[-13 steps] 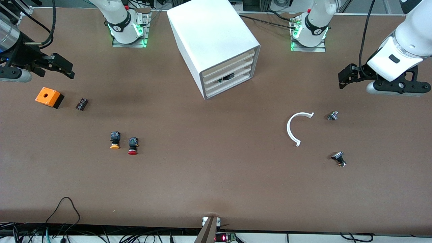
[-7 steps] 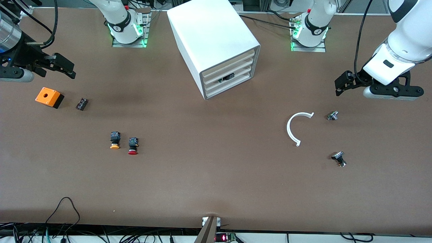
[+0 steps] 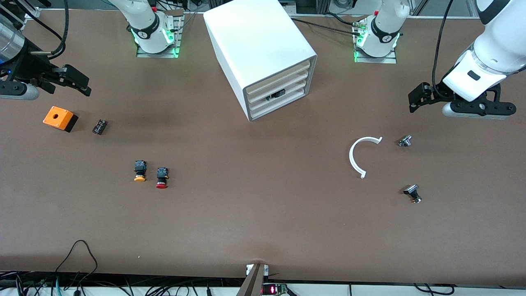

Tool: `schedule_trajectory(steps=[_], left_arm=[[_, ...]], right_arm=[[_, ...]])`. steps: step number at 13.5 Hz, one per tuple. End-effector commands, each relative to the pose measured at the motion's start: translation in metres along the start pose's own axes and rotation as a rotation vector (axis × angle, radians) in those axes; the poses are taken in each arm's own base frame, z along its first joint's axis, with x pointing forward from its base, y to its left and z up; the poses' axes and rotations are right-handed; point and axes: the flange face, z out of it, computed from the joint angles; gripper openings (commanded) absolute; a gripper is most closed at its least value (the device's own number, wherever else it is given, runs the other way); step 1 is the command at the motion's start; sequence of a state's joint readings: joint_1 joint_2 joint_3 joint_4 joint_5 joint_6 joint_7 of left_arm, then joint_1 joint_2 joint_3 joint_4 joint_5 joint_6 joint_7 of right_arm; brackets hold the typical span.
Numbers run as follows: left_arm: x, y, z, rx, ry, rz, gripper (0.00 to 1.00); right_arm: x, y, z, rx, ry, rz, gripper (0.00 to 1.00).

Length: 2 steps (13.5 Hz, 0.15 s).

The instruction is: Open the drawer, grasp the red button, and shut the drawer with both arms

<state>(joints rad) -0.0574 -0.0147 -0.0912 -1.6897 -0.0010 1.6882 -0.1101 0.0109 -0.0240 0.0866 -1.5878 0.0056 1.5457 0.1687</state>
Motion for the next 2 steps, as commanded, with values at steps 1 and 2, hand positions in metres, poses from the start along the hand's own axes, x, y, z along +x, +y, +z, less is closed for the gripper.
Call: schedule_trajectory(steps=[1, 2], left_arm=[[-0.0033, 0.002, -0.009, -0.012, -0.005, 0.008, 0.99], [-0.0034, 0.002, -0.0089, -0.012, -0.007, 0.008, 0.99]], right_arm=[[0.0002, 0.0006, -0.0063, -0.001, 0.011, 0.009, 0.99], [0.0019, 0.0023, -0.0053, -0.002, 0.009, 0.004, 0.99]])
